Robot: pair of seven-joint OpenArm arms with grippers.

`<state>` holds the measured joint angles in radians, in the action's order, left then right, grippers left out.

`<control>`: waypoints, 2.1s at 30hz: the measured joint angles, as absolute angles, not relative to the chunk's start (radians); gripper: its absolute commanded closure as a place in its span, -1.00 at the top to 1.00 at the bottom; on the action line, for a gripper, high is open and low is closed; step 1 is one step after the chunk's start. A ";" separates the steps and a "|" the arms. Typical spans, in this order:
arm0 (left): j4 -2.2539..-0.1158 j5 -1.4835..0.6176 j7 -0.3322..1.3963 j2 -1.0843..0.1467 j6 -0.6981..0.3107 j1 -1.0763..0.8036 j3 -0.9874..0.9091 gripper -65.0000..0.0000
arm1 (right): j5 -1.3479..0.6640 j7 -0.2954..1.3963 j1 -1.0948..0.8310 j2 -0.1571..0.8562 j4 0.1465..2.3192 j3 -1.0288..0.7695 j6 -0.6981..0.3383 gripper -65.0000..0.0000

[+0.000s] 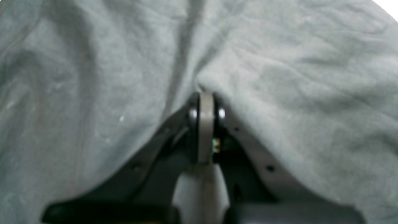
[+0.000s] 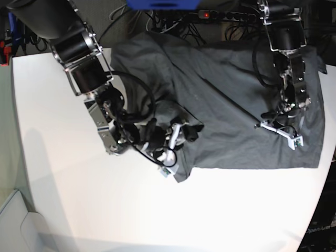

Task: Layout the t-shirt on the table in an organized manner, then fold the t-shirt properly
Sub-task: 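Grasp the grey t-shirt hem with the right gripper and drag it outward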

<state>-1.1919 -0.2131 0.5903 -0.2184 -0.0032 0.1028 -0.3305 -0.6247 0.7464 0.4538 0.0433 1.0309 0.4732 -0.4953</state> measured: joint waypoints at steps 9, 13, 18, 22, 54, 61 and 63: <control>-1.192 -0.213 0.590 -0.218 -0.003 0.103 -0.331 -1.00 | -0.619 0.659 0.464 0.035 0.884 0.473 -0.492 -0.48; -1.192 -0.213 0.591 -0.218 -0.003 0.102 -0.331 -1.00 | -0.625 0.637 0.473 0.035 0.875 0.474 -0.492 -0.49; -1.192 -0.213 0.590 -0.218 -0.003 0.103 -0.331 -1.00 | -0.625 0.630 0.476 0.034 0.875 0.474 -0.492 -0.80; -1.192 -0.213 0.590 -0.218 -0.003 0.103 -0.331 -1.00 | -0.625 0.616 0.498 0.040 0.875 0.474 -0.492 -1.00; -1.191 -0.214 0.590 -0.216 -0.007 0.103 -0.326 -1.00 | -0.352 0.484 0.751 0.161 0.675 0.426 -0.499 0.36; -1.191 -0.214 0.590 -0.216 -0.007 0.103 -0.327 -1.00 | -0.367 0.566 0.739 0.159 0.679 0.423 -0.499 0.43; -1.191 -0.214 0.590 -0.216 -0.007 0.103 -0.327 -1.00 | -0.364 0.553 0.704 0.156 0.678 0.424 -0.500 0.42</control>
<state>-1.1912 -0.2142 0.5900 -0.2165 -0.0071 0.1032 -0.3275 -0.3645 0.5526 0.7036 0.1562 0.6785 0.4236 -0.4995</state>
